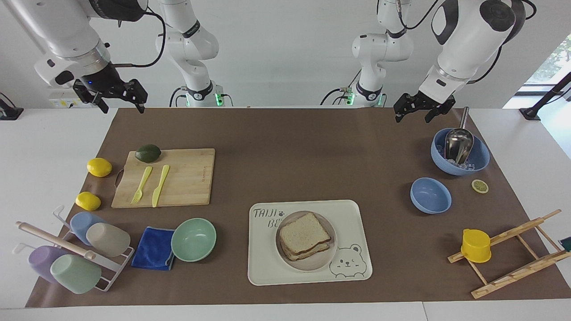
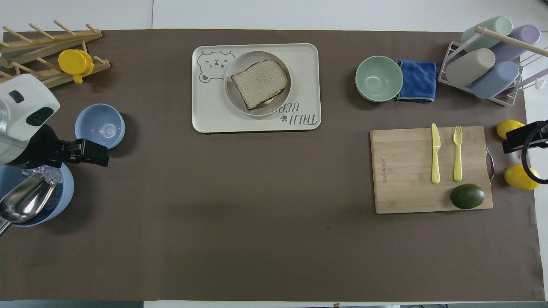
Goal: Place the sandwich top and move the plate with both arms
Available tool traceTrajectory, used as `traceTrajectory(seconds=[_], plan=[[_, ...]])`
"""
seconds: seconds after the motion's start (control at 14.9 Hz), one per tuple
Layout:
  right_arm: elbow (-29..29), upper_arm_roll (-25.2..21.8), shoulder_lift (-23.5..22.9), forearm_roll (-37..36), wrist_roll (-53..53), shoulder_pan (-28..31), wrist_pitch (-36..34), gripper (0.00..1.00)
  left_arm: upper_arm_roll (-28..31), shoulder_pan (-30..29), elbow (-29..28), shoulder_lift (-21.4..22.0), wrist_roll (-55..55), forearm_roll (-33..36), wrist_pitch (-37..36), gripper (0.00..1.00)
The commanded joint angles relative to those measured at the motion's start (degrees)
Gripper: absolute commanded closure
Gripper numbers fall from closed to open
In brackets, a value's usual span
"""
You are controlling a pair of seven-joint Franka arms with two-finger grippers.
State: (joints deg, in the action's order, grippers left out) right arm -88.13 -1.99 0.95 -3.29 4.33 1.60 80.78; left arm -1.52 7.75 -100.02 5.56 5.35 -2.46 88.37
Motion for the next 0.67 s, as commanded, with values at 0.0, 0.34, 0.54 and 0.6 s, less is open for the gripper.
traceTrajectory(seconds=[0.0, 0.34, 0.54, 0.6], plan=[[0.32, 0.23, 0.54, -0.4, 1.29, 0.34, 0.51, 0.0, -0.68, -0.63, 7.64, -2.57, -0.95, 2.19, -6.53, 0.0], [-0.64, 0.05, 0.98, 1.88, 1.73, 0.34, 1.31, 0.0, -0.94, -0.54, 7.29, -2.48, -0.34, 2.19, -5.75, 0.0], [-3.1, 0.49, 1.95, 1.97, 1.82, -0.45, 1.22, 0.0, -0.94, -0.89, 6.24, -2.13, -0.25, 1.93, -3.48, 0.0], [-3.02, 0.4, 1.69, 1.97, 1.73, -0.45, 1.05, 0.0, -0.94, -1.07, 5.54, -2.13, -0.25, 2.02, -1.55, 0.0]])
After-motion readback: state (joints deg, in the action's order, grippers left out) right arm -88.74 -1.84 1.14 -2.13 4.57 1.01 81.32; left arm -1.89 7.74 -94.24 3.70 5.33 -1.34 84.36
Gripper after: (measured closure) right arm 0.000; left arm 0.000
